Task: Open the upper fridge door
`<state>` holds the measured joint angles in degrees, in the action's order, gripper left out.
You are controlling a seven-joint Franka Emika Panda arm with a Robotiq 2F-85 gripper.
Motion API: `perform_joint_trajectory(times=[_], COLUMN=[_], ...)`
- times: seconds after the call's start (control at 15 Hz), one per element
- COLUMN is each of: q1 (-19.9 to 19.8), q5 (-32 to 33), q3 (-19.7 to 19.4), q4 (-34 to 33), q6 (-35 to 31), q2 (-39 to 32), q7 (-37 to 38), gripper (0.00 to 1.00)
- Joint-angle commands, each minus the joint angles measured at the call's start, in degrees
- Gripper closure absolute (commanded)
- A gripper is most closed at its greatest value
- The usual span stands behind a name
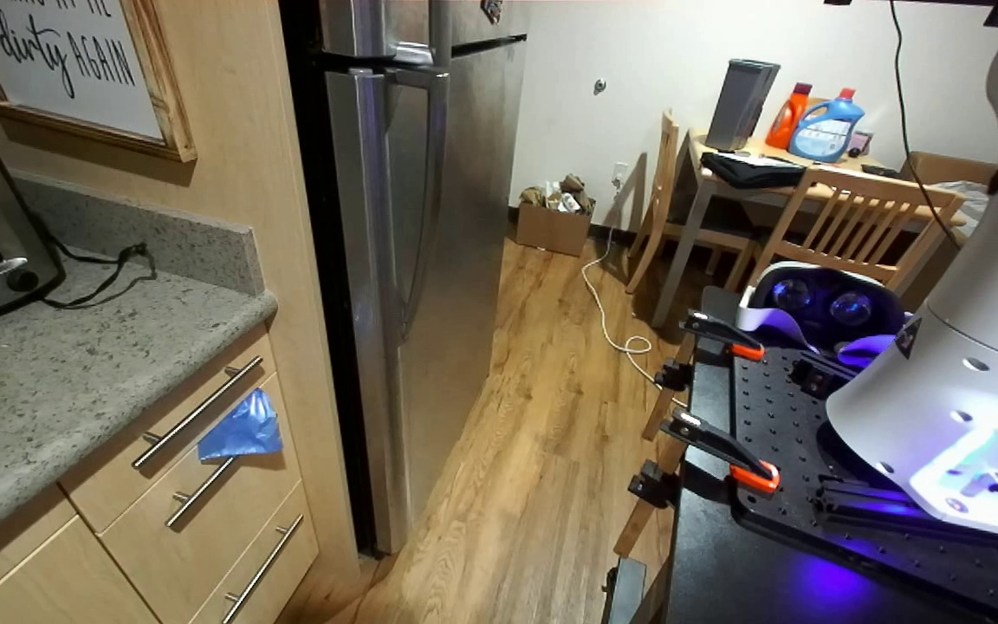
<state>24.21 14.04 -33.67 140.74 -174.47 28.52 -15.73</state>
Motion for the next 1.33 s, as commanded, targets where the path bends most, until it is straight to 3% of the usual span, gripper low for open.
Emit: perform_joint_trajectory(times=[0.0, 0.53, 0.6, 1.0, 1.07, 1.13, 1.27], q1=[-2.1, -1.9, -5.1, -10.6, -11.4, -11.6, -11.7], q5=[3.1, 6.9, 1.7, -1.0, -1.4, -1.7, -2.5], q3=[0.4, -0.9, 2.2, 2.7, 3.1, 3.2, 3.4], q4=[0.6, 0.9, 1.3, 1.0, 0.9, 0.8, 0.9], q6=[4.4, 8.3, 8.6, 13.6, 14.2, 14.8, 15.1], q2=[4.3, 7.2, 7.1, 12.7, 13.2, 13.8, 14.7], q7=[-3.0, -5.5, -10.8, -21.2, -22.0, -23.1, -24.6], gripper=[0.84, 0.84, 0.84, 0.84, 0.34, 0.33, 0.19])
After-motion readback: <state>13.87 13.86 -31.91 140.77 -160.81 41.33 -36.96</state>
